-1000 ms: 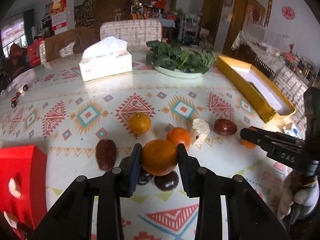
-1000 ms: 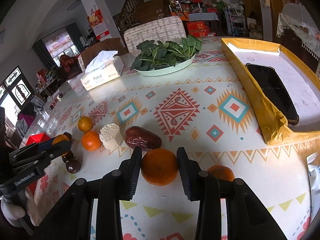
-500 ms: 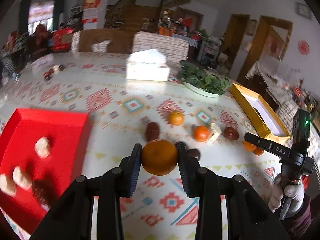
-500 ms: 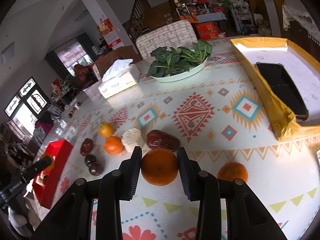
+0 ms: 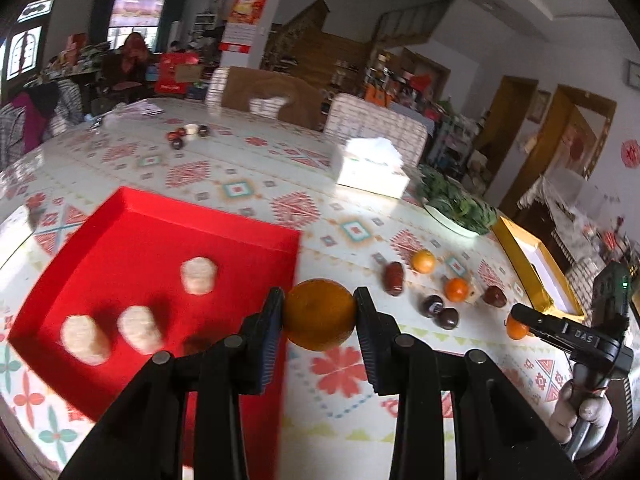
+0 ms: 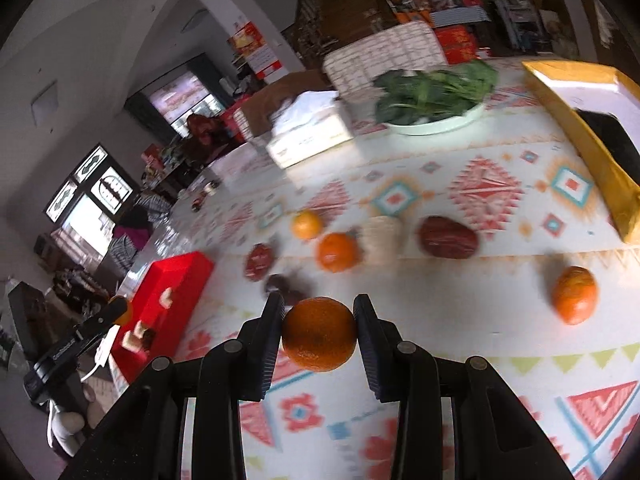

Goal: Organize fruits
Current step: 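Carry both oranges into the red tray and open the left tool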

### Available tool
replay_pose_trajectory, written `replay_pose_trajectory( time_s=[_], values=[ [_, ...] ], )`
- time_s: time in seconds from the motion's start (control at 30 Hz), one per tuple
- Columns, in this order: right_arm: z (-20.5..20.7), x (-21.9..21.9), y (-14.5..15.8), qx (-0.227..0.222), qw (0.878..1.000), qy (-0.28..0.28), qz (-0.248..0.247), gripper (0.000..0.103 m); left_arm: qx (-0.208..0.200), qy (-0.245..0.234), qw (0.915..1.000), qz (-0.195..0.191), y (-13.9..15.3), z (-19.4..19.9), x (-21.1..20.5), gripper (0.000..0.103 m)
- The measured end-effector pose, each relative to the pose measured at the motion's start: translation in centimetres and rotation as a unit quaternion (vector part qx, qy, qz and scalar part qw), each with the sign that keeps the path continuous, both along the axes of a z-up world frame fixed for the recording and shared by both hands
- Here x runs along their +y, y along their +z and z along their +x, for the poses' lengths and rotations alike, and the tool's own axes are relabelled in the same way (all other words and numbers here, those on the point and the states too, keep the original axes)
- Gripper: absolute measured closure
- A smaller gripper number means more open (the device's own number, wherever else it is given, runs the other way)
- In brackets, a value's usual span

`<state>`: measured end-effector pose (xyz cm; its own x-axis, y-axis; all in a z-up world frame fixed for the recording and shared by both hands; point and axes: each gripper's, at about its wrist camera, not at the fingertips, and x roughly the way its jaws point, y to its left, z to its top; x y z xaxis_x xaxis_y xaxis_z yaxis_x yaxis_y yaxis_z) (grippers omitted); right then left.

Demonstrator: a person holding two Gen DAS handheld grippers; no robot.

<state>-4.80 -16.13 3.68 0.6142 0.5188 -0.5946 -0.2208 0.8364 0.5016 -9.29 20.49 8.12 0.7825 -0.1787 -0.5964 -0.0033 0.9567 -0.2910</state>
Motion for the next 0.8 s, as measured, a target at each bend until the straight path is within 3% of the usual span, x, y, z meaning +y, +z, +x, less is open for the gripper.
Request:
replay_pose_trajectory(
  time_s=[0.43, 0.8],
  values=[
    [-0.6, 15.7, 3.0, -0.014, 0.99, 0.137, -0.032, 0.063, 0.013, 0.069, 0.9971, -0.028, -1.5, -3.5, 8.5, 0.068],
    [0.7, 26.6, 1.7, 0.001, 0.978, 0.2, -0.066, 0.063, 0.044, 0.047, 0.9974, -0.033, -4.1, -3.6, 9.3, 0.068]
  ],
)
